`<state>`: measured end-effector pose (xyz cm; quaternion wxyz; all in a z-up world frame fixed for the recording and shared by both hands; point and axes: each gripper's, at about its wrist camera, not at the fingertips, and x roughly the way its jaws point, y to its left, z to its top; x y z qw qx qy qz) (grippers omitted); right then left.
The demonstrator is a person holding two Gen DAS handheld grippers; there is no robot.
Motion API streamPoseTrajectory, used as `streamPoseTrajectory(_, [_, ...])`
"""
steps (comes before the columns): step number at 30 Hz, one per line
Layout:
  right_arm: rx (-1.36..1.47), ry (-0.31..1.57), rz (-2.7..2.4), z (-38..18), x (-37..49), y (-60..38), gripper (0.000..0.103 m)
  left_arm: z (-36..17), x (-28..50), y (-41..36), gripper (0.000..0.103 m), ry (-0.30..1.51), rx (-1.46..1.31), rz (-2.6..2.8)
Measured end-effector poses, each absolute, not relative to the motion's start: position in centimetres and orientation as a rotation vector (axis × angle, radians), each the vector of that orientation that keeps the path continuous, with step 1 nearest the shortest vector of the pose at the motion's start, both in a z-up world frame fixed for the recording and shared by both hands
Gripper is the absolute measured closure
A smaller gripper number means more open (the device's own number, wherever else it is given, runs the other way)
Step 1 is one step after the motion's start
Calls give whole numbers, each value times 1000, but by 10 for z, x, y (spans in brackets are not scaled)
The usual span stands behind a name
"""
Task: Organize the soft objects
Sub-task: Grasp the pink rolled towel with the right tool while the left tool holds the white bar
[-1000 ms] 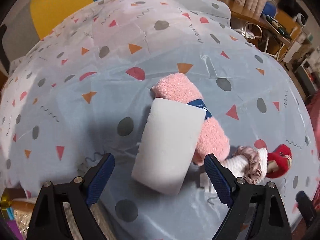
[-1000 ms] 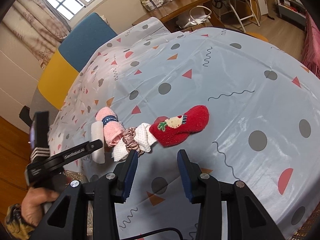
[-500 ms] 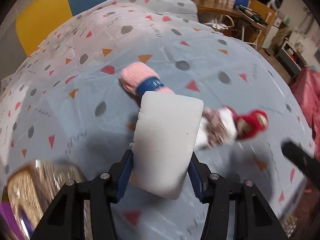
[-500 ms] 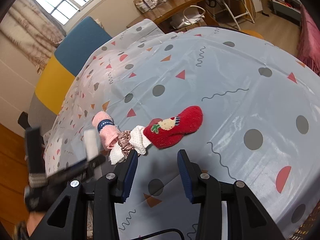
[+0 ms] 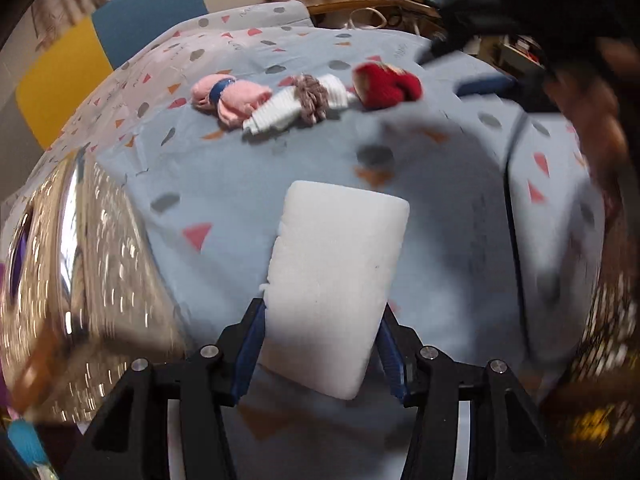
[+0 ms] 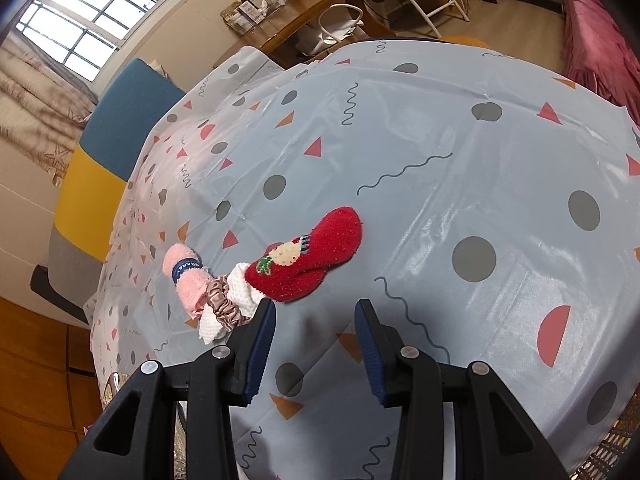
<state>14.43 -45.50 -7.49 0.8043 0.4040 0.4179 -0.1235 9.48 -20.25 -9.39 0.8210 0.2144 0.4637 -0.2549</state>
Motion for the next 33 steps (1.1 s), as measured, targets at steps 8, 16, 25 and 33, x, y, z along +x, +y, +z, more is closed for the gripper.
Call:
streamPoseTrajectory(8, [606, 989, -17, -60, 180, -395, 62, -91, 80, -173, 49, 906, 371, -595])
streamPoseTrajectory(16, [260, 1062, 133, -51, 259, -332, 57, -92, 81, -165, 49, 901, 292, -617])
streamPoseTrajectory(25, [121, 1155, 79, -91, 345, -303, 41, -92, 83, -158, 49, 910, 231, -630])
streamPoseTrajectory(33, [-3, 1147, 176, -79, 331, -292, 70, -92, 84, -157, 48, 911, 212, -629])
